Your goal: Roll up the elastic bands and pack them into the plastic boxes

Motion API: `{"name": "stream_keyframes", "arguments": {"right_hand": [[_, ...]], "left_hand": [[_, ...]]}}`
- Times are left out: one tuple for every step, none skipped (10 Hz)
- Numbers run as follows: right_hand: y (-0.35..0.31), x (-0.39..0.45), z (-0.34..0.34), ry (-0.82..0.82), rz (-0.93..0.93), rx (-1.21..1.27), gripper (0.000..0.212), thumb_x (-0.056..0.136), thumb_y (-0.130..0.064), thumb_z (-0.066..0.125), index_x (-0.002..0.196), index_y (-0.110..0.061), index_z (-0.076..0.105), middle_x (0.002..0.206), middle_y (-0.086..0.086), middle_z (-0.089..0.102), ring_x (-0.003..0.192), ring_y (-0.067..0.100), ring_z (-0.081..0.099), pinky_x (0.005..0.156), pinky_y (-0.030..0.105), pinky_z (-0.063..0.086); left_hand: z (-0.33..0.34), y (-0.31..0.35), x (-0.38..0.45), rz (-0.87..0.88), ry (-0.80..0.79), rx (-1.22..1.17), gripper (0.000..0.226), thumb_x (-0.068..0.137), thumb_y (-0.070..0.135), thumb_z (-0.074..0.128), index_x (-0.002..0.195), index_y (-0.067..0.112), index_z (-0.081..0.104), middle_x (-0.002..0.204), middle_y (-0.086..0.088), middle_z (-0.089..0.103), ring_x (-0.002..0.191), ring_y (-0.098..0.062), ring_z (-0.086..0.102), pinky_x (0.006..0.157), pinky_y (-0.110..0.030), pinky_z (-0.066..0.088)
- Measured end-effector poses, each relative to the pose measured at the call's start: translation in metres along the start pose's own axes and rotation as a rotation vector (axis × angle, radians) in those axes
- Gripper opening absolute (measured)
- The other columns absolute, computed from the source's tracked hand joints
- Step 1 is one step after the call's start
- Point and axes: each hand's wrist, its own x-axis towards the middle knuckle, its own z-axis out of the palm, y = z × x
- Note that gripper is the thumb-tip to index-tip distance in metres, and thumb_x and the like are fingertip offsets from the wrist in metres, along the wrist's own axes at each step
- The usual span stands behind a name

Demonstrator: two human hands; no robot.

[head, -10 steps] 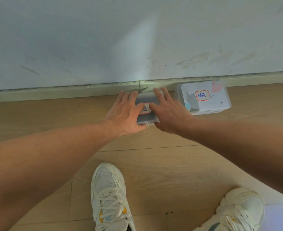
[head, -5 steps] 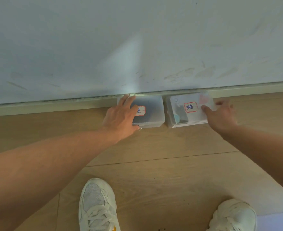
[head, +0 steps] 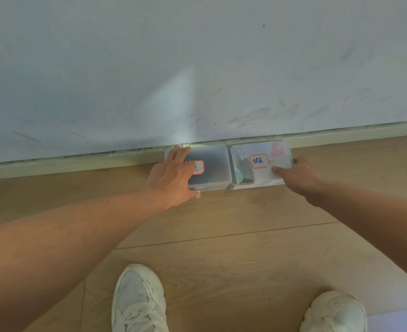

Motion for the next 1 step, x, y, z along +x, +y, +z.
{"name": "stream_keyframes", "arguments": {"right_hand": [[-0.029, -0.0344, -0.0324, 0.078, -0.168, -0.04, 0.067, 0.095, -0.038, 0.068, 0.151, -0.018, 0.038, 0.15, 0.003, 0.047, 0.117, 0.023, 0.054, 0.092, 0.032, 0.04]], "left_hand": [[-0.0275, -0.0006, -0.0096, -0.026, 0.054, -0.293, 0.046, 0.079, 0.058, 0.077, 0.102, 0.025, 0.055, 0.129, 0.005, 0.05, 0.129, -0.021, 0.047, 0.084, -0.033, 0.04]]}}
